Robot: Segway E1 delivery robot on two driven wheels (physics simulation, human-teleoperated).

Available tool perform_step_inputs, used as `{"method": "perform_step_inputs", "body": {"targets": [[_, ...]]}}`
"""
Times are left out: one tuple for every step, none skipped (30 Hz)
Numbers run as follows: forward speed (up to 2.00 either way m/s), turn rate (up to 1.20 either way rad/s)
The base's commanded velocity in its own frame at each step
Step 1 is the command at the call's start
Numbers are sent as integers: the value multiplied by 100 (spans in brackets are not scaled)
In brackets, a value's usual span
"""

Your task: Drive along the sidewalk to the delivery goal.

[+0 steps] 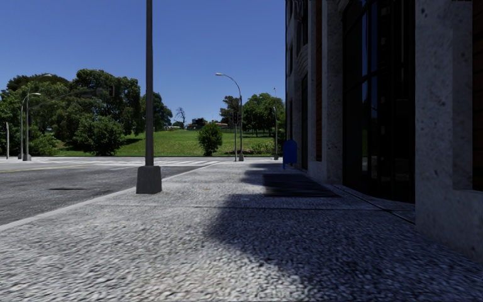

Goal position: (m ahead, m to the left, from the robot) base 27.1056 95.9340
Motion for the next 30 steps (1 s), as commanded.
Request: {"method": "perform_step_inputs", "body": {"targets": [[200, 0], [200, 0], [200, 0], [200, 0], [200, 0], [200, 0], [200, 0], [200, 0], [200, 0], [200, 0], [200, 0], [200, 0], [200, 0], [200, 0], [200, 0], [200, 0], [200, 0], [200, 0], [200, 0], [200, 0], [200, 0], [200, 0], [200, 0], [200, 0], [200, 0], [200, 0], [200, 0], [200, 0], [200, 0], [200, 0]]}}
